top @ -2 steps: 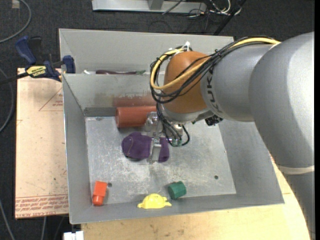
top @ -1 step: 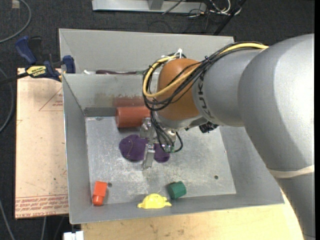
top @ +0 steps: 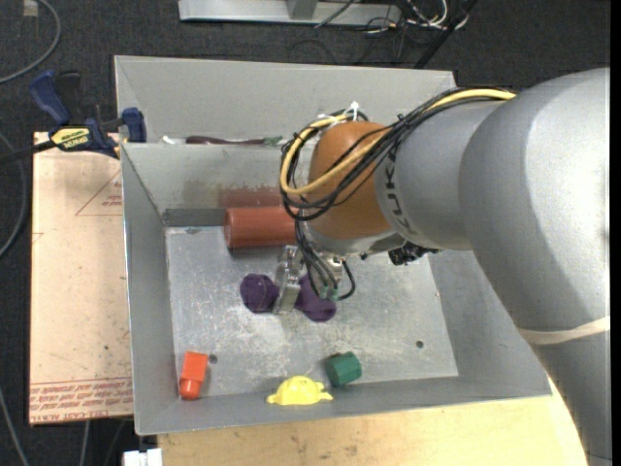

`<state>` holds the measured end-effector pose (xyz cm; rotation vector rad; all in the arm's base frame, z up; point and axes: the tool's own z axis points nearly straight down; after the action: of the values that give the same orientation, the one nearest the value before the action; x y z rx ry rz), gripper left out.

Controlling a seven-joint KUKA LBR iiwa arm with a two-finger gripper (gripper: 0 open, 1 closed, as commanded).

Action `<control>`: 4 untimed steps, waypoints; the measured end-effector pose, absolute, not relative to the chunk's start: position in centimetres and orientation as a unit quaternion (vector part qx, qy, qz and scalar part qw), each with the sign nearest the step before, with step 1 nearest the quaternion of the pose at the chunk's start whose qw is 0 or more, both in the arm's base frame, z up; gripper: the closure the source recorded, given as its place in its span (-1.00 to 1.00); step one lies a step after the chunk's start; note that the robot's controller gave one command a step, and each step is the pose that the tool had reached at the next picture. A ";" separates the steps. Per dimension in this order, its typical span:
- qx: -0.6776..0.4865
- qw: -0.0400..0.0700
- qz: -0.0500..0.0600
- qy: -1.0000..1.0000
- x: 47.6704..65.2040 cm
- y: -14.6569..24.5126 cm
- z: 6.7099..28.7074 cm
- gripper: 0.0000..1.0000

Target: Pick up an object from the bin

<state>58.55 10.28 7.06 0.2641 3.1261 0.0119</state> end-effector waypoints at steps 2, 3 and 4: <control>0.084 0.000 0.003 0.996 58.4 10.3 7.5 1.00; 0.084 -0.002 0.003 0.996 58.3 10.2 9.3 1.00; 0.084 0.002 0.004 0.996 58.5 10.3 10.9 1.00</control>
Offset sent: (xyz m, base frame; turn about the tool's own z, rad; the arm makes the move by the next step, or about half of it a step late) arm -0.0001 0.0000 0.0682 0.0000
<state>58.52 10.28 10.90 0.2627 3.1258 0.0129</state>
